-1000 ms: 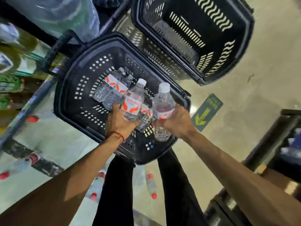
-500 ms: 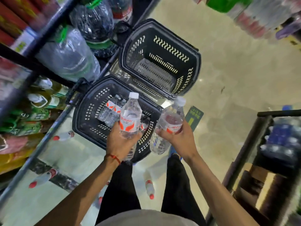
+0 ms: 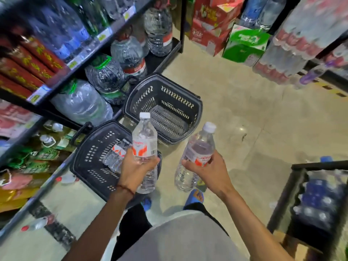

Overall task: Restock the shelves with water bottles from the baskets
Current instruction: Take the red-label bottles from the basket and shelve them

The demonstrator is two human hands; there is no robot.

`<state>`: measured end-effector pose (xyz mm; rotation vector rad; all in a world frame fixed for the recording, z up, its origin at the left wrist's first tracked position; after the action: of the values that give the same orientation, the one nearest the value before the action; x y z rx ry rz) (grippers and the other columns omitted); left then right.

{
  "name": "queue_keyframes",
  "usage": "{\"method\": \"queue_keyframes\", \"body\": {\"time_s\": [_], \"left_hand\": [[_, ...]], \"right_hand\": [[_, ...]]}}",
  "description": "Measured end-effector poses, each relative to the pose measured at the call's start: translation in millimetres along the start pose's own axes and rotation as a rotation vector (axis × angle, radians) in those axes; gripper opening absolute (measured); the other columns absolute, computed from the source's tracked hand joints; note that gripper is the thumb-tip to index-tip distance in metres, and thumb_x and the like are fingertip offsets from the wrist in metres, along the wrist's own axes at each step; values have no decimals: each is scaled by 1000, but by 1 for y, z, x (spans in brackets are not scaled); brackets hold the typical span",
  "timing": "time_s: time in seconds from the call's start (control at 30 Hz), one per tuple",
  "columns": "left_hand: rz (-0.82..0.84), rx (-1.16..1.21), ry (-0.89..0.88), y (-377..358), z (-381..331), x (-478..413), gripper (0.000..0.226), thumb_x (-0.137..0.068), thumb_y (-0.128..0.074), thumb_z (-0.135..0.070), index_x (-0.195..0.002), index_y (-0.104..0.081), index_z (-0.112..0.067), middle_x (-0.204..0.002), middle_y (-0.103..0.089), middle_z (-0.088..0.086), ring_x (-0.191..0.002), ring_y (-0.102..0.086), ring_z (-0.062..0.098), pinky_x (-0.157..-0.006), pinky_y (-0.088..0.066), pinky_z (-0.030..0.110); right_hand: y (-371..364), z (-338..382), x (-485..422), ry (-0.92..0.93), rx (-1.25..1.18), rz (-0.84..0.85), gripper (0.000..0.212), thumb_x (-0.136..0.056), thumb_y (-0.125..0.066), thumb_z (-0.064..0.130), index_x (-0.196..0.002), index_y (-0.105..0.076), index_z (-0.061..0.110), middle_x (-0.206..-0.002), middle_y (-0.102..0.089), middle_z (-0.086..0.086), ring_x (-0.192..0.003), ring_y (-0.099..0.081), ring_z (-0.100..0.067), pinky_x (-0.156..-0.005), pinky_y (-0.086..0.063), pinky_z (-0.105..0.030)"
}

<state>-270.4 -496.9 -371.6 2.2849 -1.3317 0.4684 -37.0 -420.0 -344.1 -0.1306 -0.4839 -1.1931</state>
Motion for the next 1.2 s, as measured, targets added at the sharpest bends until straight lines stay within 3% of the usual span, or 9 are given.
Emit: {"method": "queue_keyframes", "body": {"time_s": [0.13,0.27,0.43,0.53,0.67,0.8,0.9,1.1,1.2], "left_hand": [[-15,52,-12,-46,-36,15,49,-77,-86,-1,-120,-63,-8,-104,-76,10,-97,-74,24,-69,-57,21],[-25,114,-52,-82,-84,19,44,-81,-82,-4,-120,-64,-11,-102,-76,7,-88,-74,17,-66,-56,20],[-59,123,-161,-112,-145,-13,41,-82,-84,-15,-117,-63,-15,-101,-76,5,-92,-74,22,-80,-58,33],[-66,108,-234,-125,-182,-31,46,-79,-87,-18,-118,-62,-17,-103,-75,1,-91,-73,11,-76,-55,21],[-66,123,-293,-138,-223,-64,47,-77,-87,-13,-118,-63,-16,-101,-76,-2,-90,-72,7,-77,-54,19],[-99,158,-286,-151,-265,-118,60,-66,-94,-31,-115,-62,-17,-101,-75,2,-91,-73,17,-77,-56,29],[-81,175,-288,-159,-298,-167,50,-77,-89,-17,-119,-62,-16,-105,-75,4,-94,-73,19,-76,-54,26],[-70,166,-360,-170,-368,-246,46,-80,-86,-10,-115,-61,-24,-104,-74,-1,-92,-72,11,-76,-53,21],[-78,173,-373,-177,-397,-284,52,-78,-88,-16,-121,-60,-22,-108,-74,1,-95,-72,13,-82,-56,27]], "right_hand": [[63,23,-9,43,31,-11,51,-73,-96,20,-118,-71,23,-105,-80,9,-97,-76,-9,-83,-58,-22],[113,49,-20,100,73,-30,53,-72,-97,22,-118,-72,22,-104,-80,10,-94,-76,-6,-78,-57,-16],[155,89,-58,150,123,-47,56,-68,-99,28,-117,-71,25,-103,-79,13,-92,-75,-3,-78,-57,-17],[172,117,-84,189,150,-66,61,-66,-99,29,-119,-69,26,-104,-78,14,-94,-75,-3,-82,-58,-22],[184,158,-128,243,155,-78,61,-66,-99,28,-119,-70,25,-105,-79,13,-95,-75,-5,-85,-59,-26],[197,200,-186,265,159,-87,57,-68,-98,26,-118,-71,25,-103,-79,11,-93,-75,-4,-81,-56,-25],[203,234,-233,282,216,-111,59,-67,-98,29,-118,-70,28,-103,-78,14,-90,-74,0,-81,-57,-26],[215,284,-321,290,274,-150,63,-60,-94,52,-115,-70,35,-101,-78,19,-90,-74,-2,-87,-62,-41],[222,306,-375,311,315,-166,66,-55,-88,64,-113,-69,38,-100,-77,21,-90,-74,-3,-87,-61,-44]]}}
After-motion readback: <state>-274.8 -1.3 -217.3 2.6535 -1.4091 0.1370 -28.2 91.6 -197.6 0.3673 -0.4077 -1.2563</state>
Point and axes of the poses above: each hand's wrist, its own x-axis away from the middle knuckle, its own y-axis out of the back of the hand, z = x × y, the point moved 3 cm from there along -x, towards the middle knuckle
